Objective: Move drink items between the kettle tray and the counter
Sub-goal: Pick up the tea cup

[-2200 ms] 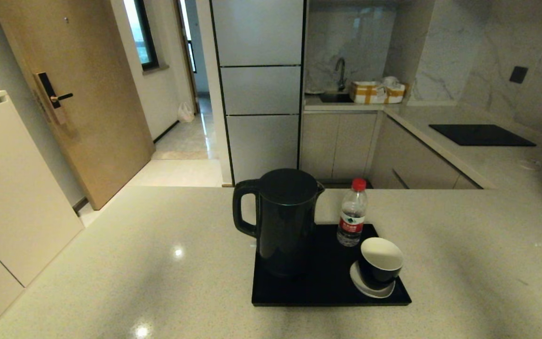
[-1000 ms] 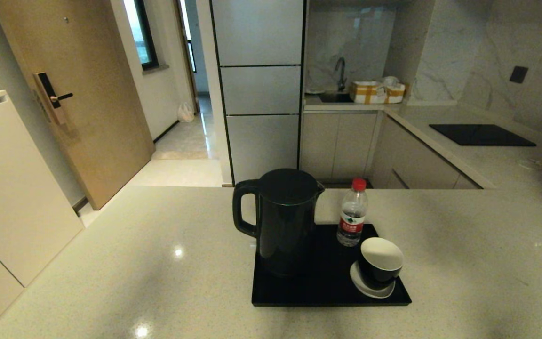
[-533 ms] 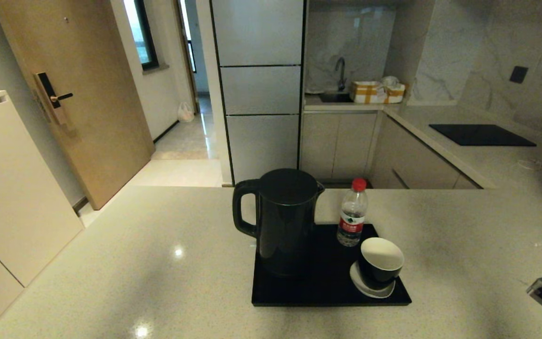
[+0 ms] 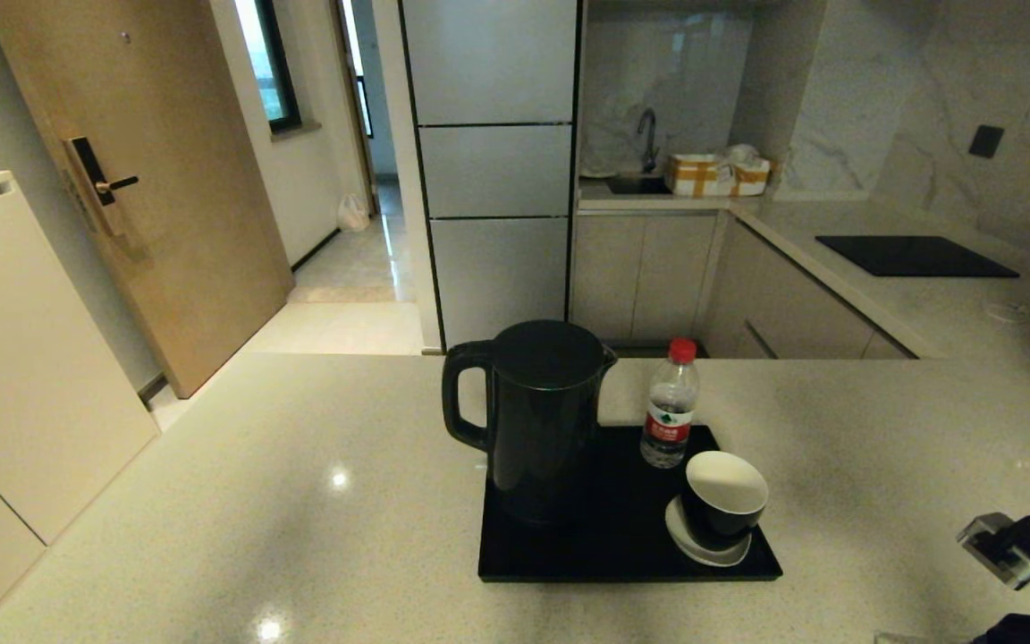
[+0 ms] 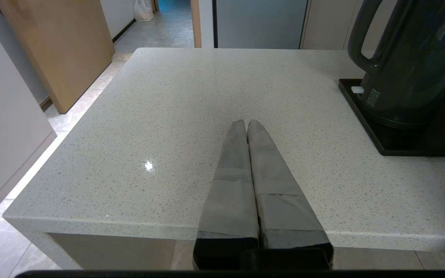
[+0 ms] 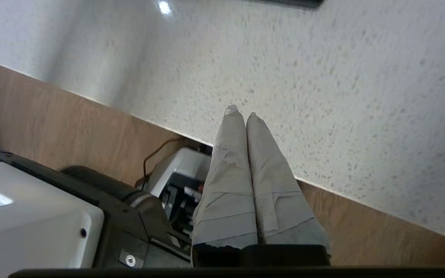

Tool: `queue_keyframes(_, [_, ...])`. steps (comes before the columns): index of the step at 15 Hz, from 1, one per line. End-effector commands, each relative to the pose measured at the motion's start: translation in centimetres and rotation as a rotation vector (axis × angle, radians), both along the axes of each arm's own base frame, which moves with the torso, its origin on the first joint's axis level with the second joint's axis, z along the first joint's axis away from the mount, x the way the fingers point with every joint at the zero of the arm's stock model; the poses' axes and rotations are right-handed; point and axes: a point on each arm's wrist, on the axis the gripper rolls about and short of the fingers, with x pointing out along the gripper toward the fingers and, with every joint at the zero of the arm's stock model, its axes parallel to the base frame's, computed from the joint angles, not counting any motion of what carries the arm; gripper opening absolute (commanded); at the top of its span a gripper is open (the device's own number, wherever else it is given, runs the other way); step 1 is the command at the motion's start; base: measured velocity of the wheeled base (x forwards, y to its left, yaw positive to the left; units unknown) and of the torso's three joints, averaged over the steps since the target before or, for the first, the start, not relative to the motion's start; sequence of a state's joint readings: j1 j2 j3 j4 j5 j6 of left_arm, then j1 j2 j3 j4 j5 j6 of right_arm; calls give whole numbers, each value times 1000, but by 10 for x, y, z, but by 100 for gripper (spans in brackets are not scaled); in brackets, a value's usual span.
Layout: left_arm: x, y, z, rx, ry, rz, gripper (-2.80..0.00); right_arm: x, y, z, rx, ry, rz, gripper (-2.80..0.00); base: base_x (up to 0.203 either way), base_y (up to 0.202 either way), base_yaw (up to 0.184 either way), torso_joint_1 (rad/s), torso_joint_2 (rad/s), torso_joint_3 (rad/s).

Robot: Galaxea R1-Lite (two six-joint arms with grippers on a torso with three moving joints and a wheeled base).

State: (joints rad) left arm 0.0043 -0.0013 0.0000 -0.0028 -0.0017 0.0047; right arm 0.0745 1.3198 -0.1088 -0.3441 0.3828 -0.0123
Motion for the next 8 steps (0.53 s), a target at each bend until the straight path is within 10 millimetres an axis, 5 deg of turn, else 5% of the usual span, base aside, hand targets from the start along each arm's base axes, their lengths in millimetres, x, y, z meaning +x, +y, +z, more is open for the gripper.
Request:
queue_keyframes(1, [0,0,0,0,1,1,-280,12,1,-15,-12,85,11,-280,0,0,0,0,0,0])
queue_keyframes(2, [0,0,0,0,1,1,-280,18,1,-20,-21,80,22,0,0,0,0,0,0,0])
queue_keyframes(8, [0,0,0,0,1,1,-280,42,3,-40,-31,-25,37,0,0,0,0,0,0,0])
